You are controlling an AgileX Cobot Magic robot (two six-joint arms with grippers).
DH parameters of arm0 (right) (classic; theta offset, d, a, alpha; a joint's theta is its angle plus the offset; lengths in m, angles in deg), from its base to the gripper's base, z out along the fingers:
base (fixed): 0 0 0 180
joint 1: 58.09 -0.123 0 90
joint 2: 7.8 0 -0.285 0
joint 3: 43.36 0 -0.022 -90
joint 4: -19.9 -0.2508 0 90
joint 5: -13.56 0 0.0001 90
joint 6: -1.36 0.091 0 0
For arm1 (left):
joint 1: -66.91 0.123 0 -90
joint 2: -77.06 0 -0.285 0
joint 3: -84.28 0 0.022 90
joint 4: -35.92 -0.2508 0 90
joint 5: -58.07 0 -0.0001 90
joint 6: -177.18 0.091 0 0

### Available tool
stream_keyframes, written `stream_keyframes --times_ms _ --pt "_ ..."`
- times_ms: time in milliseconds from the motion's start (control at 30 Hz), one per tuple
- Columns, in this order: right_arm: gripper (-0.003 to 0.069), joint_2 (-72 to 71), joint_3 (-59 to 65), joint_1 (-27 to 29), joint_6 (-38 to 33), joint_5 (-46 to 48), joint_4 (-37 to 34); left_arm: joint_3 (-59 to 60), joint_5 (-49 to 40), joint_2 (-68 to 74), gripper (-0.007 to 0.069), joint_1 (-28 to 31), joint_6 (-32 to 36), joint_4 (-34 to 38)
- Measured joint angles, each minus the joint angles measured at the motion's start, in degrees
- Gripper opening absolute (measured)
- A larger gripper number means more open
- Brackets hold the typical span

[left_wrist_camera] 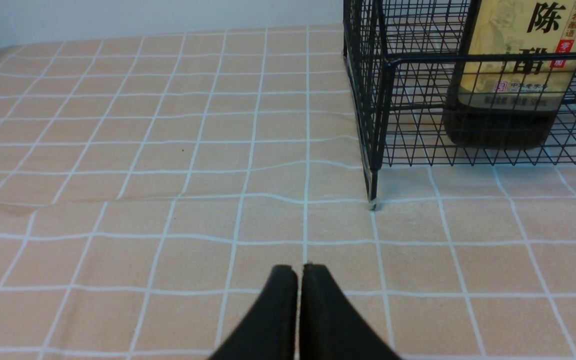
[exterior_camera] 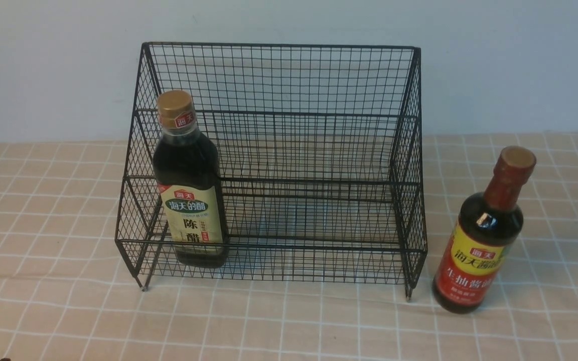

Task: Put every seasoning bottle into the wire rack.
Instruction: Use the right arm to grab the condiment bottle closest to it

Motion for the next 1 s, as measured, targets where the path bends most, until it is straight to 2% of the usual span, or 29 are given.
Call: stream_keyframes --times_ms 100,233,267,400,500,633,867,967,1000 --pt "0.0129 4.44 -2.74 0.0 0.56 -0.05 2.76 0.0 0.0 0.0 -0.0007 0.0 0.0 0.0" --pt "0.0287 10.04 -5.04 0.0 0.69 -0.17 4.05 0.0 0.0 0.0 -0.0007 0.0 0.0 0.0" --pt "0.0295 10.46 -5.11 0.0 0.52 -0.17 4.06 0.0 0.0 0.0 -0.0007 0.0 0.0 0.0" --pt "0.0482 15.47 -5.22 0.0 -0.95 0.47 4.11 0.0 0.0 0.0 -0.0007 0.0 0.0 0.0" --pt "0.0539 17.85 -5.22 0.0 -1.16 0.8 4.11 0.0 0.0 0.0 -0.0007 0.0 0.0 0.0" --pt "0.057 21.24 -5.22 0.0 -1.17 0.45 5.28 0.0 0.0 0.0 -0.0007 0.0 0.0 0.0" --pt "0.0573 26.46 -5.22 0.0 -1.31 -0.37 8.96 0.0 0.0 0.0 -0.0007 0.0 0.0 0.0" --pt "0.055 28.54 -5.22 0.0 -1.35 -0.63 9.07 0.0 0.0 0.0 -0.0007 0.0 0.0 0.0" --pt "0.0512 29.63 -5.22 0.0 -1.35 -1.11 9.07 0.0 0.0 0.0 -0.0007 0.0 0.0 0.0"
